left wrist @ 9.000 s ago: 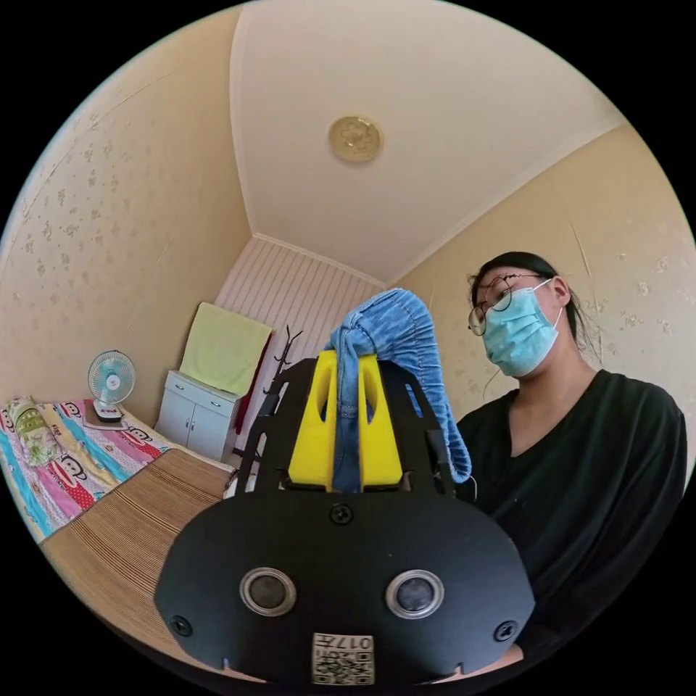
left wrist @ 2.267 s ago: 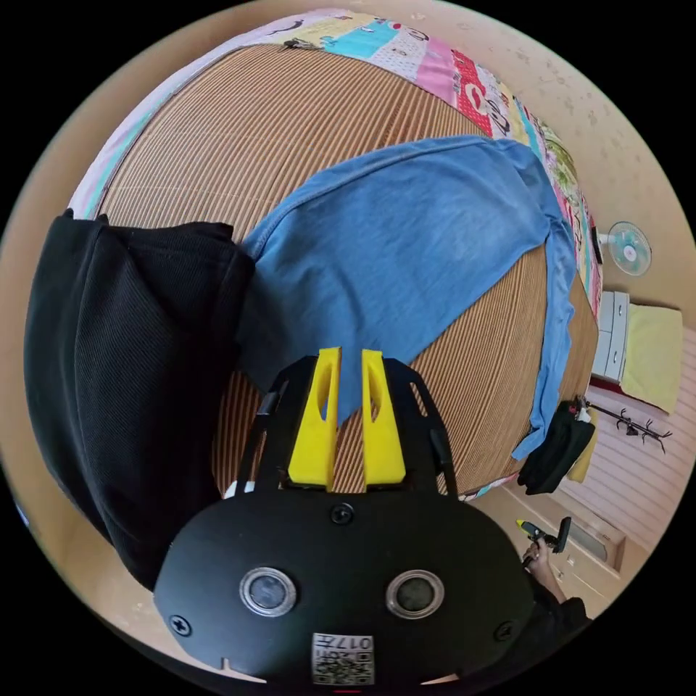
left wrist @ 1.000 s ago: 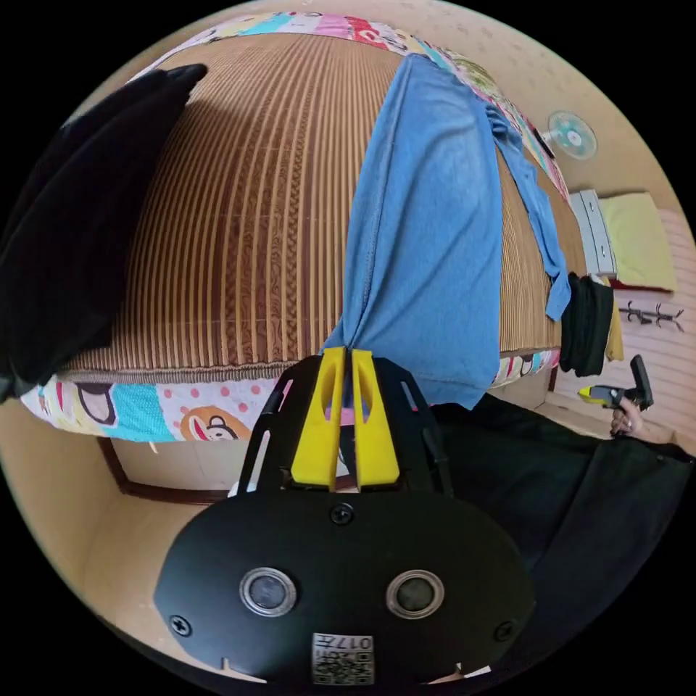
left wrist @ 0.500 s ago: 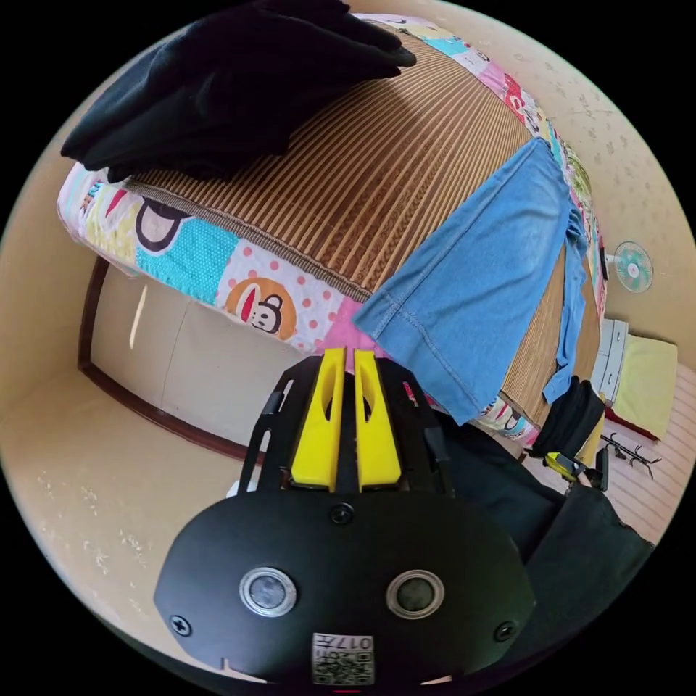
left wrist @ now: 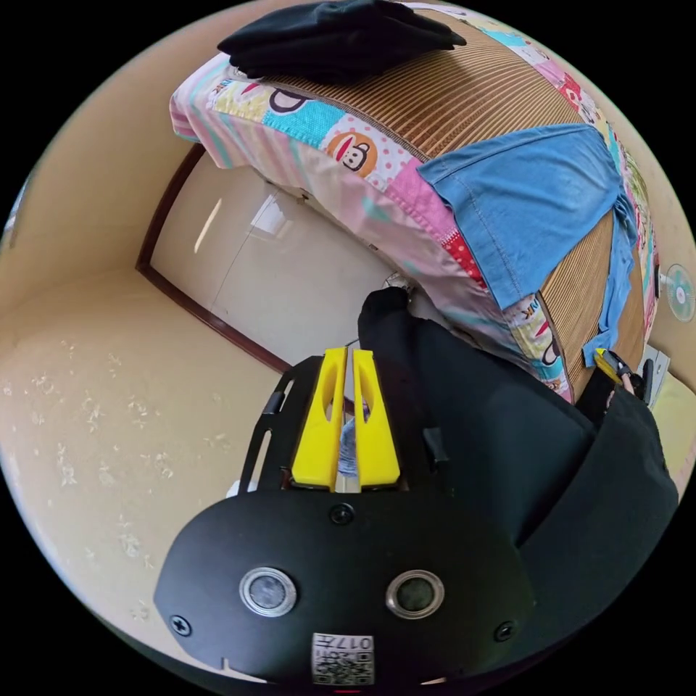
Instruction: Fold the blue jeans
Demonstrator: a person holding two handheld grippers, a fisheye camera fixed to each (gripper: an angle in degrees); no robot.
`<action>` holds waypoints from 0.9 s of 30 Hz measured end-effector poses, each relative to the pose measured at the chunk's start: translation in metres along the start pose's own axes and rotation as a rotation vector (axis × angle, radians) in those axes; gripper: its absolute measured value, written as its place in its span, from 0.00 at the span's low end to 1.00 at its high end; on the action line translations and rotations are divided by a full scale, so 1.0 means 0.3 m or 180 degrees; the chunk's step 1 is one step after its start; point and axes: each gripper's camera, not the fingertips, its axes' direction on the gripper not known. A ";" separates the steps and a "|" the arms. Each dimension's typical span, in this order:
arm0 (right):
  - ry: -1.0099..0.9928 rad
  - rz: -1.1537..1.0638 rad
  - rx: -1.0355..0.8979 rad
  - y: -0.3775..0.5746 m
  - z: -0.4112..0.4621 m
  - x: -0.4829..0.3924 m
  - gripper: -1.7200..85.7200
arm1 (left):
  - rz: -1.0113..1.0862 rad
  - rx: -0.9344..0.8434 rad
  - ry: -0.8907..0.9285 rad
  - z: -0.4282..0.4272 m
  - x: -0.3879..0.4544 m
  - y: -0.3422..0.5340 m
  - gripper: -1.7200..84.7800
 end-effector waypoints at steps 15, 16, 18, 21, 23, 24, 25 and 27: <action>-0.0087 -0.3134 0.0013 0.563 -0.068 -0.464 0.07 | 0.0964 0.0148 -0.0315 -0.097 0.281 -0.145 0.01; -0.0235 -0.3301 -0.0331 0.592 -0.025 -0.465 0.08 | 0.1025 0.0138 -0.0256 -0.097 0.300 -0.169 0.01; -0.0259 -0.3210 -0.0515 0.606 -0.005 -0.426 0.09 | 0.1355 0.0102 0.0056 -0.101 0.400 -0.265 0.03; -0.0593 -0.2735 -0.0328 0.588 -0.093 -0.280 0.09 | 0.1900 -0.0084 0.0358 -0.071 0.572 -0.372 0.07; -0.1062 -0.2156 -0.0281 0.539 -0.160 -0.107 0.09 | 0.2153 -0.0221 0.0342 -0.021 0.675 -0.425 0.09; -0.1162 -0.2013 -0.0264 0.530 -0.174 -0.061 0.09 | 0.2322 -0.0314 0.0304 0.024 0.739 -0.456 0.10; -0.1338 -0.1758 -0.0209 0.518 -0.202 0.029 0.09 | 0.2394 -0.0359 0.0272 0.048 0.768 -0.472 0.10; -0.1506 -0.1440 -0.0112 0.515 -0.244 0.147 0.08 | 0.2512 -0.0434 0.0030 0.143 0.851 -0.536 0.10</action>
